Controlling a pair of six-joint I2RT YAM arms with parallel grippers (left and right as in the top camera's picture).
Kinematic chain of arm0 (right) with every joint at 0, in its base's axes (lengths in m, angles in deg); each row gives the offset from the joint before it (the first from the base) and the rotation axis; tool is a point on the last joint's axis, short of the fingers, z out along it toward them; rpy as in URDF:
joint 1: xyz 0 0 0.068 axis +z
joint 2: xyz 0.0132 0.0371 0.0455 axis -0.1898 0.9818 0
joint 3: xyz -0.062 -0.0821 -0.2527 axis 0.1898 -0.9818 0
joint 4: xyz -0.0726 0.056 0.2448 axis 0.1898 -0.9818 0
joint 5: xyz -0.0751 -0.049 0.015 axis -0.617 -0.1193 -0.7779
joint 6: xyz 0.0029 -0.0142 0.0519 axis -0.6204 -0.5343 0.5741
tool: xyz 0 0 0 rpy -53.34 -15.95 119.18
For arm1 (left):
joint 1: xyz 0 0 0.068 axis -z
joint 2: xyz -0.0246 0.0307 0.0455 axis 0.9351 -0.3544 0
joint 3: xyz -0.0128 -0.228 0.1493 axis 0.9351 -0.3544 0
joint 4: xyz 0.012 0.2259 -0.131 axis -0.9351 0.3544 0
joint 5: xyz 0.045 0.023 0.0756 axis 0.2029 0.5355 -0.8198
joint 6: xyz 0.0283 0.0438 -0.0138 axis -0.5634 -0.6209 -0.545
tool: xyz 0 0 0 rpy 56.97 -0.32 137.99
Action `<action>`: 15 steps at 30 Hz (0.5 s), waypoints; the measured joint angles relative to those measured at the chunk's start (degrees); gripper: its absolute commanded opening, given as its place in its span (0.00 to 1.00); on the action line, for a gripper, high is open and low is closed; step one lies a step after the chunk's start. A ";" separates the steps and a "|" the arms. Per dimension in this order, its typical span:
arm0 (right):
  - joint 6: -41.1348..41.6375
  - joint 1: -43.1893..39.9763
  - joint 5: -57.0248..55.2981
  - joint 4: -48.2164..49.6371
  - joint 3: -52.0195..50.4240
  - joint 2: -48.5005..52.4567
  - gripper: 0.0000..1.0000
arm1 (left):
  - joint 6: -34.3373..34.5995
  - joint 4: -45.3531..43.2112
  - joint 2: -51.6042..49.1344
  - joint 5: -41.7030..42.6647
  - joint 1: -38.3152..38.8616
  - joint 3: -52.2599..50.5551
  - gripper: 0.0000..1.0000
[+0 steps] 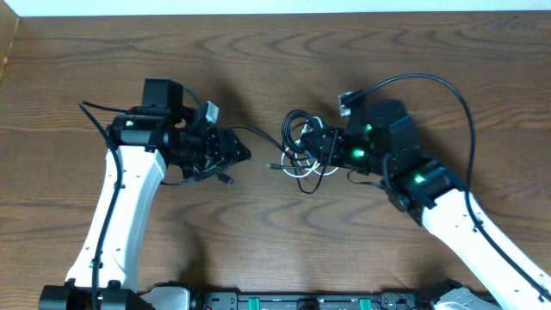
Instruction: Untangle cables
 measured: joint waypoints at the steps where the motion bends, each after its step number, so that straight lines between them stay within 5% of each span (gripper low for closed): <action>1: 0.39 -0.48 0.70 0.02 0.00 -0.46 0.02 | 0.22 -0.02 0.00 0.00 0.24 0.00 0.64; 15: 7.45 -1.44 0.98 0.79 0.00 -1.25 0.02 | -0.57 -3.02 0.00 15.69 4.07 0.00 0.64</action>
